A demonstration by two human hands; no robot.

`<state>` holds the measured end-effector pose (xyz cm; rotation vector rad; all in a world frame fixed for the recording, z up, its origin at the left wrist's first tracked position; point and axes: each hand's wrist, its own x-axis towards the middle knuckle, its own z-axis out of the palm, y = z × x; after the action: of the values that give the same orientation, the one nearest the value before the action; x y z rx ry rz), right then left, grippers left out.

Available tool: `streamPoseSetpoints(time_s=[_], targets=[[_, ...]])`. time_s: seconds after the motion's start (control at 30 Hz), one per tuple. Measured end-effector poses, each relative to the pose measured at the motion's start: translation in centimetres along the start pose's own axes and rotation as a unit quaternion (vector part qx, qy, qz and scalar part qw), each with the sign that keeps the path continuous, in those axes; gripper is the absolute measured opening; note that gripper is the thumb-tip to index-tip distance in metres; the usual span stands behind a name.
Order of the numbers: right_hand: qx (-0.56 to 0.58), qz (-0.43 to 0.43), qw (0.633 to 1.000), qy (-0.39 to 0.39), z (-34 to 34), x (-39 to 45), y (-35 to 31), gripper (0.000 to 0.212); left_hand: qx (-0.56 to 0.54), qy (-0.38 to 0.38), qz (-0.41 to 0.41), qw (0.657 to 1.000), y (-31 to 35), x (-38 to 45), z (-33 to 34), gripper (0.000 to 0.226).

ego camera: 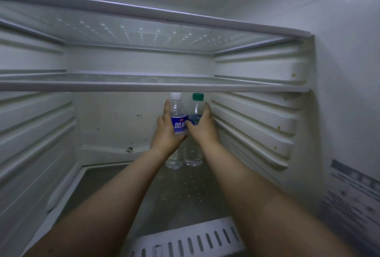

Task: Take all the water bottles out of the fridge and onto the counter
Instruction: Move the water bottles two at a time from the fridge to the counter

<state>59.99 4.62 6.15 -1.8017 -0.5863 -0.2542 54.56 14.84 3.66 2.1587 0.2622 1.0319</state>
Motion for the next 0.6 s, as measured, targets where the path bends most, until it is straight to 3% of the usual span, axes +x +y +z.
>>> streamPoseSetpoints(time_s=[0.6], targets=[[-0.023, -0.011, 0.999, -0.038, -0.6, -1.4, 0.9, 0.080, 0.066, 0.031, -0.017, 0.997, 0.2, -1.1, 0.4, 0.114]])
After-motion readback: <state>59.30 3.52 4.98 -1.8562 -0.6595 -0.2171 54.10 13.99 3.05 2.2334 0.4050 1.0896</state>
